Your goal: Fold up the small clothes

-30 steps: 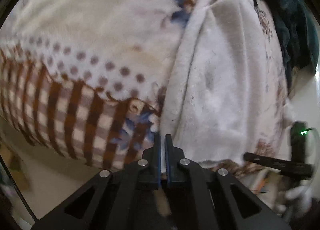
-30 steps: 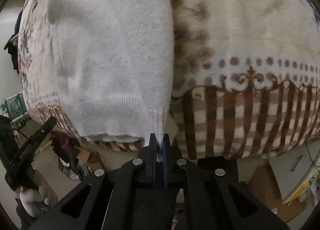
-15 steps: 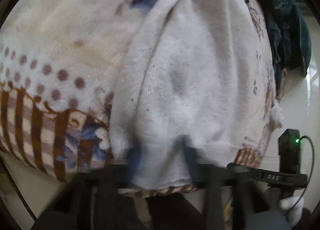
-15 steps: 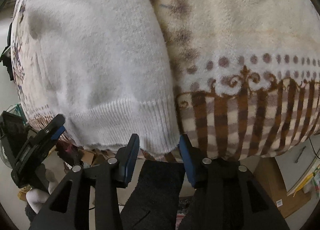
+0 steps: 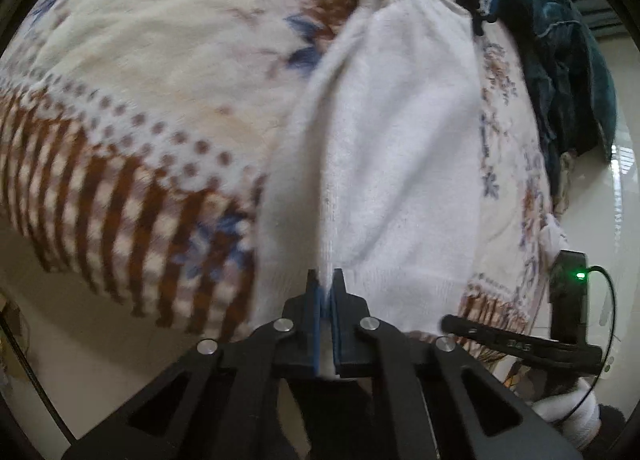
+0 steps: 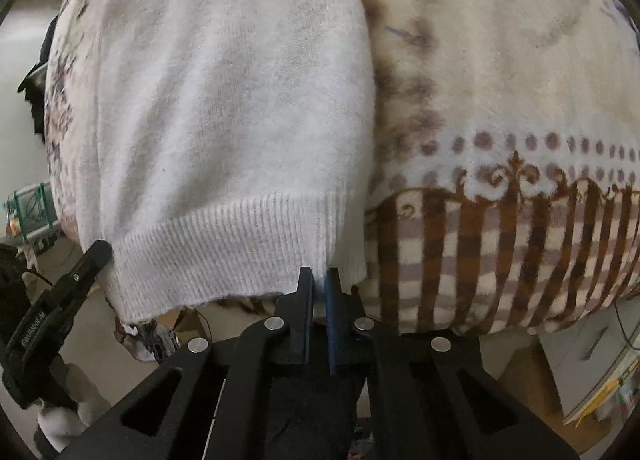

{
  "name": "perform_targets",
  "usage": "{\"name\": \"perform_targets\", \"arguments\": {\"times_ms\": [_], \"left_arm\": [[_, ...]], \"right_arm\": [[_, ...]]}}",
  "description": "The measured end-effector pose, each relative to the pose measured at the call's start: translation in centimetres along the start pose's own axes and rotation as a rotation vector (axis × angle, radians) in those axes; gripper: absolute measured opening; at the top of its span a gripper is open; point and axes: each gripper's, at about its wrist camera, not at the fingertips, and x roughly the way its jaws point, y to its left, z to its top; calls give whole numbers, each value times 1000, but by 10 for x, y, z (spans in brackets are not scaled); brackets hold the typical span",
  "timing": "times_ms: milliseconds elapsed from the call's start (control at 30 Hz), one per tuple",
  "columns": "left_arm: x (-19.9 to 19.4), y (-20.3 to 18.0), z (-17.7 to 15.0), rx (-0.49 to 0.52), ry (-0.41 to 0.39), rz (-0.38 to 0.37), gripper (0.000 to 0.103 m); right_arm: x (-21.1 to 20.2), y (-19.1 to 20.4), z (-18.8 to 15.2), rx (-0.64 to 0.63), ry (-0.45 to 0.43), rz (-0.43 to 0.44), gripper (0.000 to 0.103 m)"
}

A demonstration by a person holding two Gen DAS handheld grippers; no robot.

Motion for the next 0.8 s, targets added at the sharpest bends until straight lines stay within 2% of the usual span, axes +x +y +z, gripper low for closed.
{"name": "perform_targets", "arguments": {"times_ms": [133, 333, 400, 467, 500, 533, 567, 600, 667, 700, 800], "left_arm": [[24, 16, -1, -12, 33, 43, 2], [68, 24, 3, 8, 102, 86, 4], [71, 28, 3, -36, 131, 49, 7], [59, 25, 3, -36, 132, 16, 9], [50, 23, 2, -23, 113, -1, 19], [40, 26, 1, -11, 96, -12, 38], [31, 28, 1, -6, 77, -20, 52], [28, 30, 1, -9, 68, -35, 69], [29, 40, 4, -52, 57, -102, 69], [34, 47, 7, -77, 68, -122, 69], [67, 51, 14, -102, 142, -140, 69]], "right_arm": [[9, 6, -14, -29, 38, -21, 5], [43, 14, -14, -44, 84, -83, 5], [51, 20, -7, -56, 118, -94, 5], [50, 22, -5, -41, 137, -63, 7], [49, 19, -3, -32, 145, -46, 9], [44, 17, -2, -23, 145, -25, 16], [36, 15, -3, -13, 127, 9, 30], [28, 12, -4, 0, 96, 27, 38], [19, 4, -4, 19, 42, 58, 72], [18, 2, -4, 29, 31, 71, 76], [37, -11, 3, 99, 53, 137, 76]]}}
